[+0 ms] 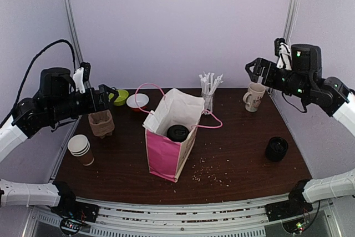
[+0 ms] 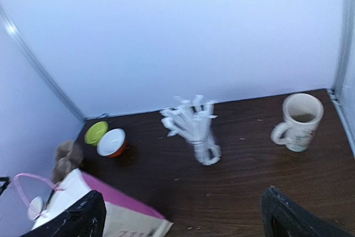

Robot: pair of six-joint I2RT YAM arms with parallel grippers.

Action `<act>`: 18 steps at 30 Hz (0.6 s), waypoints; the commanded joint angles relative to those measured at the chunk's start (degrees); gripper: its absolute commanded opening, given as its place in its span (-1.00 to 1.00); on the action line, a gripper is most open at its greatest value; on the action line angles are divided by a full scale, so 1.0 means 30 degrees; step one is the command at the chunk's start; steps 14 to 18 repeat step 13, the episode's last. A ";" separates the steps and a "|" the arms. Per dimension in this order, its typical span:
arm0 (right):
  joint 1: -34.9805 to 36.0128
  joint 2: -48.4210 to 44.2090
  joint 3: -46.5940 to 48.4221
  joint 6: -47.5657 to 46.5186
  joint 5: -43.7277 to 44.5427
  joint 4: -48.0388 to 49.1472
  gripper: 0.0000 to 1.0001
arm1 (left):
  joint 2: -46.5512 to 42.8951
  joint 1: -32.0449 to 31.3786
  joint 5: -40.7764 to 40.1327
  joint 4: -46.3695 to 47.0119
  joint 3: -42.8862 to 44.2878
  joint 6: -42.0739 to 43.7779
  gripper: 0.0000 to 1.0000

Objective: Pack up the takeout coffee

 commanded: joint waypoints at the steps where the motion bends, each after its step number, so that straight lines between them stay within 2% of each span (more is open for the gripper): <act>1: -0.0671 -0.1036 -0.4691 0.2112 0.7242 0.2663 1.00 | 0.0595 0.3031 -0.0311 0.2220 -0.0654 0.2070 0.96; 3: -0.0703 -0.1522 -0.6522 0.2899 0.9594 0.3259 1.00 | 0.0888 0.4405 0.0459 0.3023 -0.1254 0.2286 0.96; 7: -0.0708 -0.2237 -0.8888 0.4260 1.2644 0.3694 1.00 | 0.1580 0.4683 -0.1371 0.3122 -0.1426 0.2330 0.96; 13: -0.0704 -0.3621 -1.0733 0.3276 1.2735 0.5388 1.00 | 0.1548 0.4702 -0.1722 0.3199 -0.1706 0.3044 0.96; 18: -0.0704 -0.3621 -1.0733 0.3276 1.2735 0.5388 1.00 | 0.1548 0.4702 -0.1722 0.3199 -0.1706 0.3044 0.96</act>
